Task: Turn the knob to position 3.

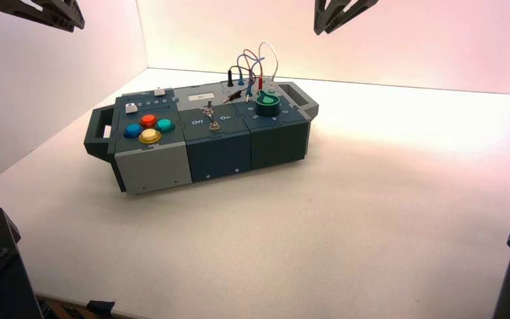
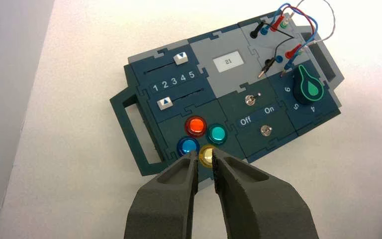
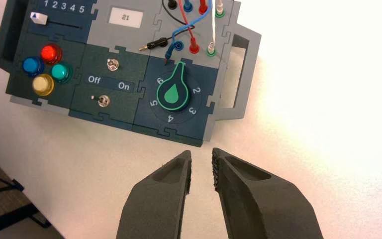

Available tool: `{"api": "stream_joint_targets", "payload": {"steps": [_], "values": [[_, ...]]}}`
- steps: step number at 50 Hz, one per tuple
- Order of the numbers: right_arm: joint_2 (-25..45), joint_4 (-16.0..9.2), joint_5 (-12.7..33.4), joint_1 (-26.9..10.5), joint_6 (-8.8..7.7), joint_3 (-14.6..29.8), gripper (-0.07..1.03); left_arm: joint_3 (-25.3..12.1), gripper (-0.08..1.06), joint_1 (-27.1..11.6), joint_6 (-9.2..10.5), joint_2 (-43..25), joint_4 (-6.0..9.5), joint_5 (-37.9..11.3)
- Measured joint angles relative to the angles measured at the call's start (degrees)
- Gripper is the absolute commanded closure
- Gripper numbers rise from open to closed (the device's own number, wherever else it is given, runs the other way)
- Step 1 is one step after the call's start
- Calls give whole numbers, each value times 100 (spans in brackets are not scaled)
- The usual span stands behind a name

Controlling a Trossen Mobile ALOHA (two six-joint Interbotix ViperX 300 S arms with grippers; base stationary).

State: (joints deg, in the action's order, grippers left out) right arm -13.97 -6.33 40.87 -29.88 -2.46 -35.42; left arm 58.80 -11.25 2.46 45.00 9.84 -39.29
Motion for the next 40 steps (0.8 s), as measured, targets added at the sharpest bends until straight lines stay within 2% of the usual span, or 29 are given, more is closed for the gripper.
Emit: {"api": "stream_joint_targets", "payload": {"steps": [29,40], "values": [[18,-9,0,-44,-9,35,71,-9,79,0,0,0,0,0],[431,-9,44,-316,-44,404,91,0,79,0,0,-9,0,0]]}}
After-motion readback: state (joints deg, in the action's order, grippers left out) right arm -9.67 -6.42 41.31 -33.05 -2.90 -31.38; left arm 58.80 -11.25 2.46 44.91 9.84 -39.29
